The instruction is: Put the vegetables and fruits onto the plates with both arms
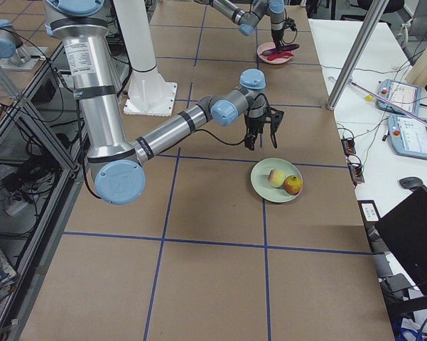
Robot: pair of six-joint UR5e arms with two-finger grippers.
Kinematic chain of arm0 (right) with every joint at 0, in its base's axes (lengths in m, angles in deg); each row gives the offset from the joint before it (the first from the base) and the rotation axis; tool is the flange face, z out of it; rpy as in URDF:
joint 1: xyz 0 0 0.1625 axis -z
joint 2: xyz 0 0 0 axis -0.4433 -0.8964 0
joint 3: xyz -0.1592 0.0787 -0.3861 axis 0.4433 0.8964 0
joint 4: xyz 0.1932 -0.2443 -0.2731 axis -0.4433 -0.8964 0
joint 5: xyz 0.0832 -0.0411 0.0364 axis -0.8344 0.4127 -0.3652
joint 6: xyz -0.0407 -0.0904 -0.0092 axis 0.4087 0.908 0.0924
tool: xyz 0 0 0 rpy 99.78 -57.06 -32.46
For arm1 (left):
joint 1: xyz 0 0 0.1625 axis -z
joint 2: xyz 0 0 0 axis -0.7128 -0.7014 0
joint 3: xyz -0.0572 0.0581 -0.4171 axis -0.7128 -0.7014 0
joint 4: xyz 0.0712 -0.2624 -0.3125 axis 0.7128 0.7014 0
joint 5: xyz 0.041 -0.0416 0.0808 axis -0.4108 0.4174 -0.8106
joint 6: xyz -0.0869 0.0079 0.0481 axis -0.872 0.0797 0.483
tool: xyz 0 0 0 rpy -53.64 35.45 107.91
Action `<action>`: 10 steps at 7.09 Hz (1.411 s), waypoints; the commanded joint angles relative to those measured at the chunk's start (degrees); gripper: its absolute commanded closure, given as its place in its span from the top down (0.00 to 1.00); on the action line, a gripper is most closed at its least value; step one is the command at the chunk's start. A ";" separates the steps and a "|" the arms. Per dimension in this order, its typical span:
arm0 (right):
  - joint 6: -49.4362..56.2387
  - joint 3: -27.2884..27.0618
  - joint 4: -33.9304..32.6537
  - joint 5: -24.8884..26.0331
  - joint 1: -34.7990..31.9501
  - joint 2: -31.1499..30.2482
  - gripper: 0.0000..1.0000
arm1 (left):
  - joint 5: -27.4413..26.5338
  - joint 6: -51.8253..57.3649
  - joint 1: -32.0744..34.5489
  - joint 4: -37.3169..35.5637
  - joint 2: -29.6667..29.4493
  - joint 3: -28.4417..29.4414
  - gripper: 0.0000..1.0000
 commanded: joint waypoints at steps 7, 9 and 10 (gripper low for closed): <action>40.75 -4.48 -13.07 -6.91 -15.70 -10.74 1.00 | 21.03 41.43 17.64 -2.06 37.83 -36.04 1.00; 53.78 -4.48 -17.63 -8.06 -22.64 -12.51 1.00 | 21.24 61.06 23.75 -15.38 40.21 -37.25 1.00; 58.37 -4.48 -19.31 -8.59 -24.24 -13.82 1.00 | 21.24 67.76 25.78 -19.62 40.13 -37.35 1.00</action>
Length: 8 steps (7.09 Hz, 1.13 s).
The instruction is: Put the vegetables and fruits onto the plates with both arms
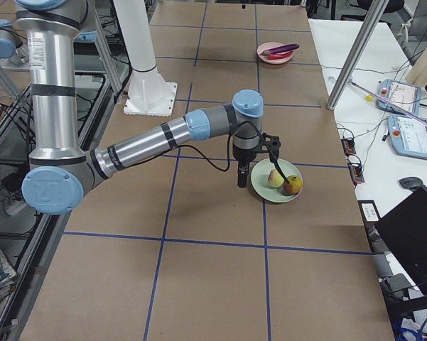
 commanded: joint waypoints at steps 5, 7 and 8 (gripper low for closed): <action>20.58 2.90 -0.23 -2.90 -5.12 -12.23 1.00 | 3.11 13.05 4.01 -19.19 1.42 -4.46 1.00; 20.15 0.90 2.60 -4.65 -5.21 -13.63 1.00 | 2.76 13.23 4.18 -19.12 5.53 -5.00 1.00; 20.24 1.25 2.69 -4.57 -5.21 -13.64 1.00 | 3.19 13.32 5.49 -18.85 6.42 -4.73 1.00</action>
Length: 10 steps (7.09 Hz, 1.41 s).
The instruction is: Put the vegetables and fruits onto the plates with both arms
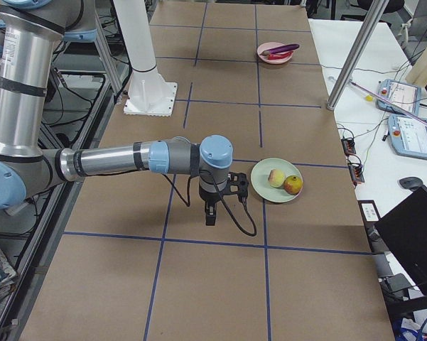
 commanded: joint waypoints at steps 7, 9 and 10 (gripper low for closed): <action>0.60 0.58 0.72 -1.31 -0.02 -0.94 1.00 | 0.36 -0.53 3.77 -0.31 0.88 -0.21 1.00; 0.51 0.41 0.72 -1.31 -0.02 -0.94 1.00 | 0.19 -0.62 3.76 0.03 1.22 0.32 1.00; 0.51 0.41 0.72 -1.31 -0.02 -0.94 1.00 | -0.08 -0.44 3.76 0.12 1.75 2.58 1.00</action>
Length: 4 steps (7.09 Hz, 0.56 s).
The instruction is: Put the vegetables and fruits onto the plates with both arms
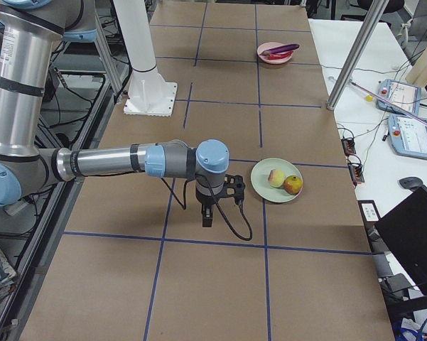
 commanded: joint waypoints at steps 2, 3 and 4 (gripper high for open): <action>-0.12 -0.23 0.00 -0.03 0.00 0.03 1.00 | -0.26 -0.06 0.17 0.15 0.67 2.70 1.00; -0.21 -0.49 0.00 -0.03 0.00 0.03 1.00 | -0.17 -0.06 0.17 0.15 0.58 1.66 1.00; -0.21 -0.49 0.00 -0.03 0.08 0.03 1.00 | 0.00 0.12 0.17 0.15 0.41 1.74 1.00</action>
